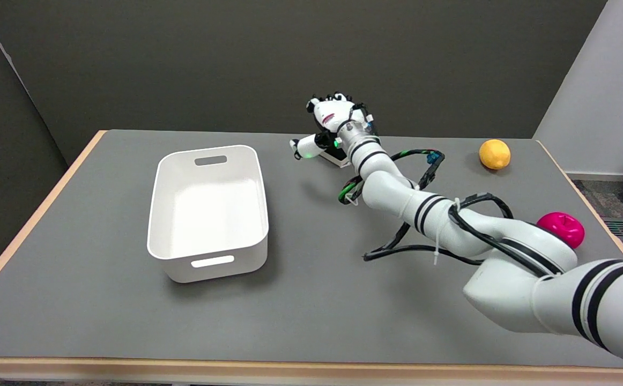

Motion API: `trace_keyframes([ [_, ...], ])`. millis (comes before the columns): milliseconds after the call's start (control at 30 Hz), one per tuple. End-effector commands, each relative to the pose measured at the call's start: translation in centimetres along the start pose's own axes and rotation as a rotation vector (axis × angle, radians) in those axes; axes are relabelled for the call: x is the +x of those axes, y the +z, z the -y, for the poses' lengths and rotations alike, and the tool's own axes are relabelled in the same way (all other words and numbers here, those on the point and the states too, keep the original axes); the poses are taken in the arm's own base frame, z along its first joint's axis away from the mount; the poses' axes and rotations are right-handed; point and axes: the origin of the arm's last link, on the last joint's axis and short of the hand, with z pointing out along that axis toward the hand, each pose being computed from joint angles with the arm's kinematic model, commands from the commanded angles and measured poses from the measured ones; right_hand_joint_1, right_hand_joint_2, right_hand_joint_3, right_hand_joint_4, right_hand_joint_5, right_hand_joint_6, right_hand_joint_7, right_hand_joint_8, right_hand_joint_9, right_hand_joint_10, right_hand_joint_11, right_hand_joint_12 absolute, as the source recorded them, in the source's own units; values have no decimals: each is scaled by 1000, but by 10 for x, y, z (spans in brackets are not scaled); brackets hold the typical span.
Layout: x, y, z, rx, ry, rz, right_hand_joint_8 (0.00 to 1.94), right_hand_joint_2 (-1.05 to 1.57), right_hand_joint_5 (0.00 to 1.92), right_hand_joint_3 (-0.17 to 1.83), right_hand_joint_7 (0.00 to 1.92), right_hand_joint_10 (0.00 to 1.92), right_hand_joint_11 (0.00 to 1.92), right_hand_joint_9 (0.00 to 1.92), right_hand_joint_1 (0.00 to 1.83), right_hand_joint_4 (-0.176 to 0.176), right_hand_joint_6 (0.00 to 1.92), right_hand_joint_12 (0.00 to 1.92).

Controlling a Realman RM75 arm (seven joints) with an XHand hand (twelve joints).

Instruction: Pick up the chalkboard eraser.

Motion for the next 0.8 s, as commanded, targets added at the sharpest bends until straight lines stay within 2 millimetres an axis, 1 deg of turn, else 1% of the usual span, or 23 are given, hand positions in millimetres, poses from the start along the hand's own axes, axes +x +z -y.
trace_keyframes([
  [33,-21,3,-49,-210,66,88,483,629,213,819,325,902,10,193,517,-164,474,1253],
  [133,-24,1,-56,-234,84,98,490,615,208,845,317,887,4,192,526,-165,478,1264],
  [233,-28,-1,-62,-252,84,109,474,637,211,811,321,895,9,180,529,-165,467,1246],
  [300,-29,-1,-65,-265,91,113,485,621,207,841,315,883,4,183,534,-166,474,1258],
  [433,-29,-2,-66,-271,102,114,466,644,206,802,318,889,10,168,531,-167,457,1238],
  [533,-28,-1,-63,-261,106,110,462,644,202,802,309,885,10,163,535,-167,453,1239],
  [633,-23,2,-54,-235,110,100,461,643,200,804,306,883,11,160,540,-169,451,1239],
  [800,-3,11,-39,-203,127,55,459,643,197,804,303,882,11,158,543,-169,448,1239],
])
